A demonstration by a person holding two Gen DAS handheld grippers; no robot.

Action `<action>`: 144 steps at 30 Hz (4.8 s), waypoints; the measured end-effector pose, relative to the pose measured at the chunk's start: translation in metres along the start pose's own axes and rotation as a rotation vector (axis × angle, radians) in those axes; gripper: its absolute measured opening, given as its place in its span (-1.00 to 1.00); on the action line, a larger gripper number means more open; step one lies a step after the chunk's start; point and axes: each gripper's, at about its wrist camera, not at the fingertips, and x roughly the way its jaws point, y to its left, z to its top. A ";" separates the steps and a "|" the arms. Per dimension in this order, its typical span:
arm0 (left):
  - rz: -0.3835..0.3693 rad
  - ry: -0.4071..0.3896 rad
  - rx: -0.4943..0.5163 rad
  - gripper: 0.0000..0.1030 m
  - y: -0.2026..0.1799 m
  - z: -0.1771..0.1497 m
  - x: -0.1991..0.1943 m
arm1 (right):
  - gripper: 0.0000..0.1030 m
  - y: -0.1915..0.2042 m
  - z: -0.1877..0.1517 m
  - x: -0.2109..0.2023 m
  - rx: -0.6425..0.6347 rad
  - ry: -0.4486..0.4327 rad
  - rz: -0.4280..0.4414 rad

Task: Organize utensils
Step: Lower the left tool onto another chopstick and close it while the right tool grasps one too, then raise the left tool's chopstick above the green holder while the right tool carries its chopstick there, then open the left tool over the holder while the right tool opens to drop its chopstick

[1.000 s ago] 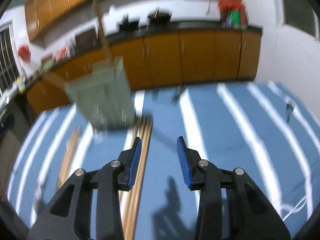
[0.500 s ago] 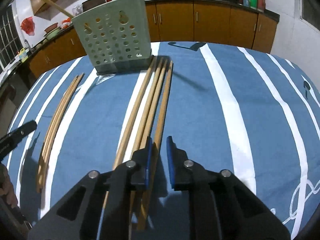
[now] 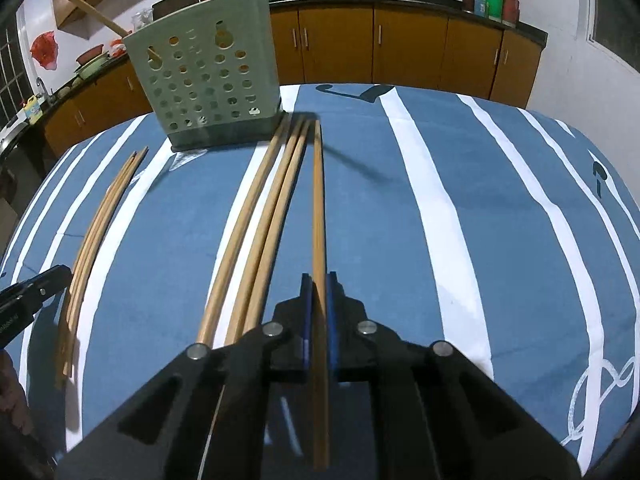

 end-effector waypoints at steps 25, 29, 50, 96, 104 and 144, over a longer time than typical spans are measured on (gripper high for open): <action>0.133 -0.021 -0.002 -0.84 0.028 0.019 0.011 | -0.83 -0.010 0.010 0.008 0.021 -0.034 -0.042; 0.128 -0.024 -0.007 -0.84 0.029 0.019 0.010 | -0.82 -0.012 0.009 0.009 0.030 -0.040 -0.043; 0.111 -0.023 -0.023 -0.84 0.032 0.019 0.010 | -0.82 -0.017 0.004 0.006 0.045 -0.038 -0.027; -0.054 -0.503 0.049 -0.86 -0.009 0.133 -0.158 | -0.84 -0.017 0.117 -0.188 0.072 -0.584 0.172; -0.131 -0.605 0.075 -0.86 -0.044 0.153 -0.174 | -0.84 0.008 0.142 -0.214 0.027 -0.677 0.225; -0.020 -0.537 -0.045 -0.39 -0.010 0.117 -0.136 | -0.55 -0.026 0.095 -0.127 0.097 -0.436 0.057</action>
